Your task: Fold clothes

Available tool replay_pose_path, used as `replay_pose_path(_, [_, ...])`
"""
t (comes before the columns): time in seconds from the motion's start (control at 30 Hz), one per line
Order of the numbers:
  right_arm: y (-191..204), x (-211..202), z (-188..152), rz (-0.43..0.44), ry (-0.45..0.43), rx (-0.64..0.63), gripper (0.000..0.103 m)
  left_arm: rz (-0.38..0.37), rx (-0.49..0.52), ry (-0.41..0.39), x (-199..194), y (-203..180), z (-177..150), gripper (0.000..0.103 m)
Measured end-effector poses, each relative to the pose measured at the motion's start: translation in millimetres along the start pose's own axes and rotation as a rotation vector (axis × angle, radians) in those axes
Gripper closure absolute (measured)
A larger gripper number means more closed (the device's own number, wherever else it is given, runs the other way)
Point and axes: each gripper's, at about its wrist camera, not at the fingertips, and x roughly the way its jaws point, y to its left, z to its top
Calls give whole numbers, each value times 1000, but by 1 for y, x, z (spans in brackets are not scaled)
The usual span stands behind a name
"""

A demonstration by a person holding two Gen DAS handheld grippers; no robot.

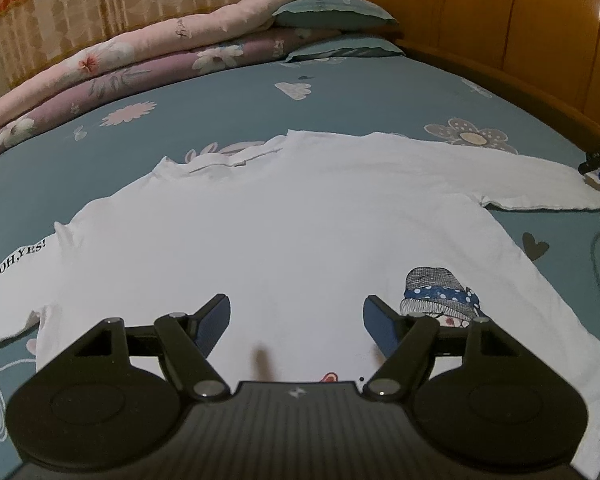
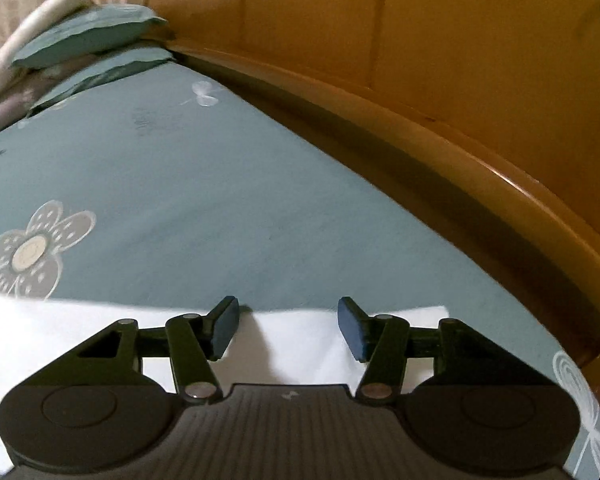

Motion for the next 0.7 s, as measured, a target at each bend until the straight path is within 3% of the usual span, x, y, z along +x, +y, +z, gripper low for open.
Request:
replay_pose_path(0.07, [-1, 5, 11, -15, 11, 9, 43, 3, 1, -3, -2, 2, -1, 29])
replay_pose_path(0.13, [6, -18, 1, 45, -22, -17, 36, 11, -2, 2, -1, 3, -2, 28])
replay_pose_path(0.27, [32, -38, -23, 135, 17, -79, 34, 9, -3, 15, 0, 2, -3, 28])
replay_pose_path(0.37, [50, -17, -32, 93, 48, -125, 34, 1, 12, 12, -2, 0, -5, 27])
replay_pose_path(0.5, [61, 10, -26, 35, 28, -150, 17, 19, 6, 16, 0, 7, -6, 23])
replay_pose_path(0.6, [62, 17, -14, 4, 60, -94, 17, 40, -12, 21, 0, 15, -7, 23])
replay_pose_path(0.7, [76, -5, -10, 73, 51, -72, 17, 46, -31, 18, -1, 23, -10, 20])
